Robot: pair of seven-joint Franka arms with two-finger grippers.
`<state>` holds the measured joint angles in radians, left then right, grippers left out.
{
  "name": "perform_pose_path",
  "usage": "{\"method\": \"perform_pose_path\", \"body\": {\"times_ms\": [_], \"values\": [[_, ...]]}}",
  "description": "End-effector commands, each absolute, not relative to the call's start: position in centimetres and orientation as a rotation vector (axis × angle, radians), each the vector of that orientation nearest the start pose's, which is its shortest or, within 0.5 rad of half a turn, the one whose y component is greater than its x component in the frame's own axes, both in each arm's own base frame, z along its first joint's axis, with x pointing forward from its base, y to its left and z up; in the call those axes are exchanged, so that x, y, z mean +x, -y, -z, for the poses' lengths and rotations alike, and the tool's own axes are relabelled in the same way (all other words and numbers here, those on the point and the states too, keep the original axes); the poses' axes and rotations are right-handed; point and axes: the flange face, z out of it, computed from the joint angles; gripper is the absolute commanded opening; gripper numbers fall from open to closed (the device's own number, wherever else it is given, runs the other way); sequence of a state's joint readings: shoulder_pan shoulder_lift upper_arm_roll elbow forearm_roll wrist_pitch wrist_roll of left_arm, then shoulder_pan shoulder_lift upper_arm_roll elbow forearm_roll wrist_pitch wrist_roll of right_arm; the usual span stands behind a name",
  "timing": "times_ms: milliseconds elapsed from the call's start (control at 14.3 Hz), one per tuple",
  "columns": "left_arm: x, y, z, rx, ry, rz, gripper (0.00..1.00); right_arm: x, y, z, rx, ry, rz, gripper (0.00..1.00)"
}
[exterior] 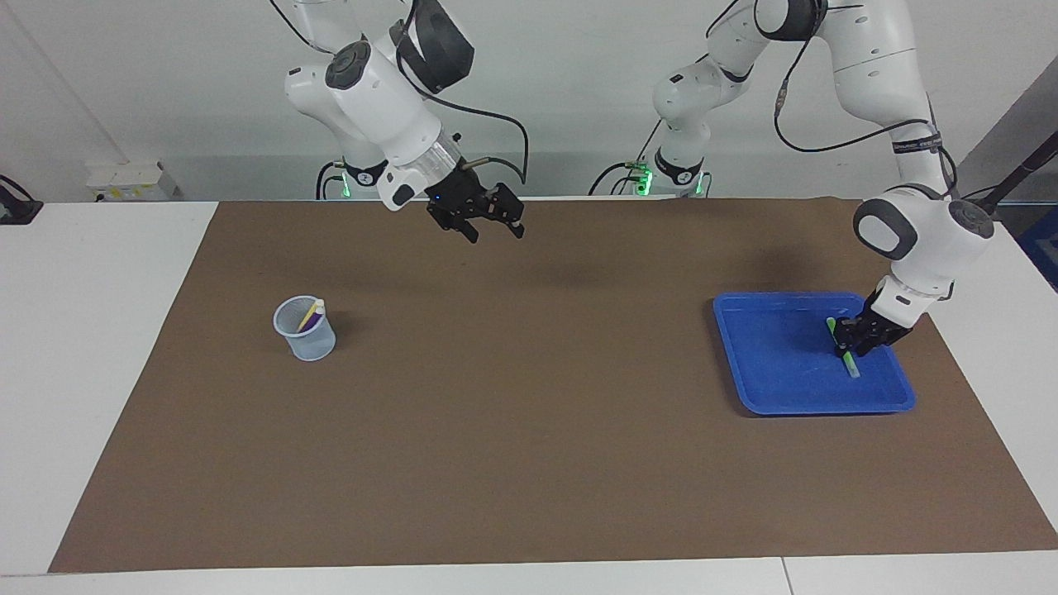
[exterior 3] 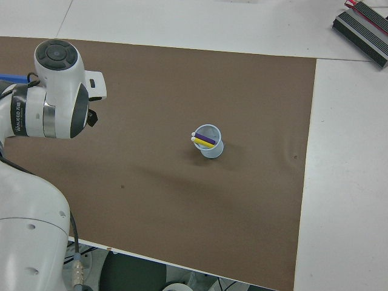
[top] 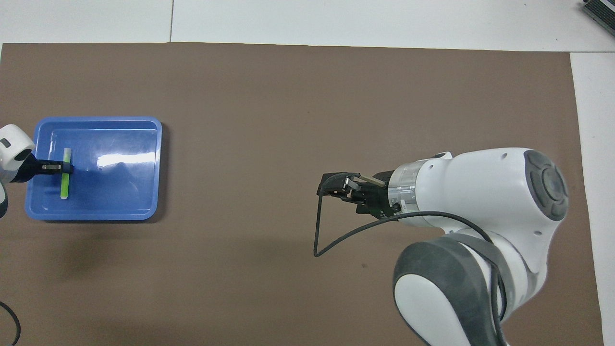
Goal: Transfer and insert pens with both arms
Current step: 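Grasp the green pen with the left gripper while the right gripper returns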
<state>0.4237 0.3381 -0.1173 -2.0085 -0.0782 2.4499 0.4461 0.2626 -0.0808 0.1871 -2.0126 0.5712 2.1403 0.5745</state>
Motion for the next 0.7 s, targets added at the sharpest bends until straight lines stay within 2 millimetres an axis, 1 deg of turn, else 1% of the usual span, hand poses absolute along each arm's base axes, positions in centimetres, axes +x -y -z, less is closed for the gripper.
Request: {"method": "perform_pose_path", "body": {"times_ms": [0,70,140,419,559,629], "values": [[58.5,-18.4,-28.2,-3.174,-0.121,0.215,0.11,49.0,-26.9,-51.4,-2.493,-0.621,-0.097,1.00],[58.5,-18.3,-28.2,-3.174,-0.117,0.222,0.02,48.9,-27.0,-51.5,-2.489,-0.630,-0.100,1.00],[58.5,-18.1,-28.1,-3.173,-0.101,0.225,0.00,48.9,-27.0,-51.5,-2.486,-0.633,-0.099,1.00],[58.5,-17.7,-28.0,-3.177,-0.089,0.216,0.00,49.0,-27.1,-51.5,-2.440,-0.683,-0.134,1.00],[58.6,-17.6,-28.4,-3.190,-0.029,0.190,0.00,48.9,-27.1,-51.5,-2.428,-0.718,-0.144,1.00],[58.8,-17.4,-29.0,-3.197,-0.002,0.171,0.00,49.0,-27.1,-51.6,-2.424,-0.723,-0.134,1.00]]}}
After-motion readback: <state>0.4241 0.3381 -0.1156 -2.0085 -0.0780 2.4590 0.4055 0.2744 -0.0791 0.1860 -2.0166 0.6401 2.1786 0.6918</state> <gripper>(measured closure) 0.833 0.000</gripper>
